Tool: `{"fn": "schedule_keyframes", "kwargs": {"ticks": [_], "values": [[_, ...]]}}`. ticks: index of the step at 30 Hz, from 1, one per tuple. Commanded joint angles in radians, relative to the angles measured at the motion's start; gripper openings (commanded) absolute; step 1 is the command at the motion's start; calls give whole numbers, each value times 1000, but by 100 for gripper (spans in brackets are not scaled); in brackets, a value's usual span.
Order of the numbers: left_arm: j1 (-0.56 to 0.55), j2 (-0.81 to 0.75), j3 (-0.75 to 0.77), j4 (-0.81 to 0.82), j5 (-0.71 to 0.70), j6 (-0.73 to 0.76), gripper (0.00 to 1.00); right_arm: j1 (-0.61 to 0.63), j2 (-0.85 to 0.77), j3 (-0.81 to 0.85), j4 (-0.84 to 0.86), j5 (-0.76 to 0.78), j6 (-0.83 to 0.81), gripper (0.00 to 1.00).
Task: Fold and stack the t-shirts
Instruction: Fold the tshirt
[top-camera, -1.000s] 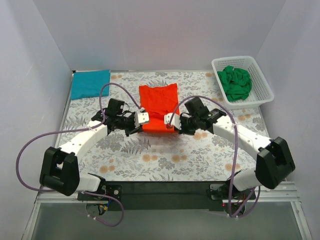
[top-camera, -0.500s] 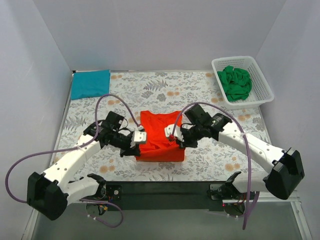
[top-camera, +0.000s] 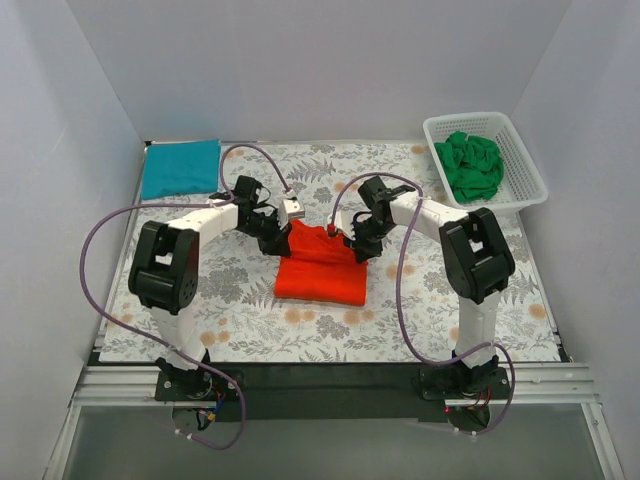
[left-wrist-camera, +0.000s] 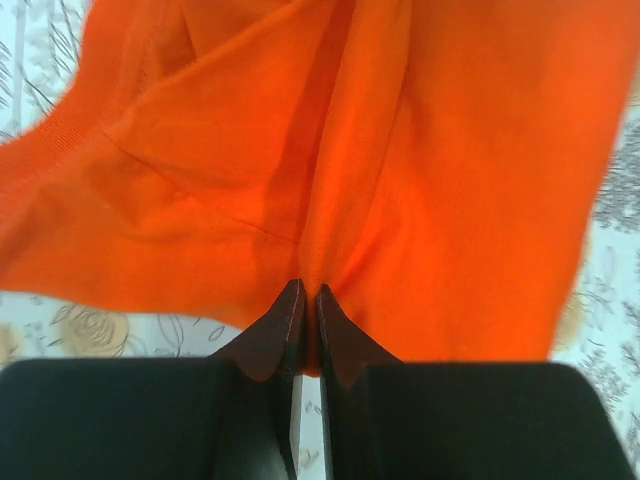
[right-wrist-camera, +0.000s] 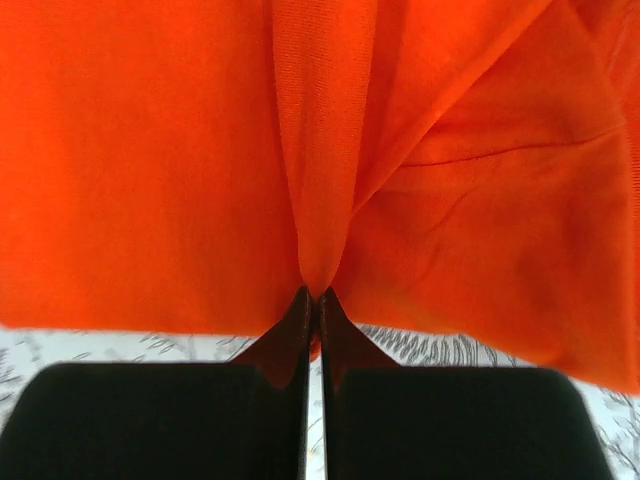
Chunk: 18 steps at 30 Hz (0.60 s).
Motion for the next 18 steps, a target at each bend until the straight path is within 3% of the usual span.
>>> {"fn": "schedule_keyframes", "kwargs": {"ticks": [1,8,14,18], "values": [[3,42,26,107,-27,-53,1,-22,53,77,15,15,-12,1],[0,-28,-166,168,-64,-22,2,-1,7,-45,39,-30,85,1],[-52,-255,-380,165,-44,-31,2,88,-197,-330,127,-68,262,1],[-109,-395,-497,163,-54,-61,2,120,-304,-433,136,-135,410,1]]}}
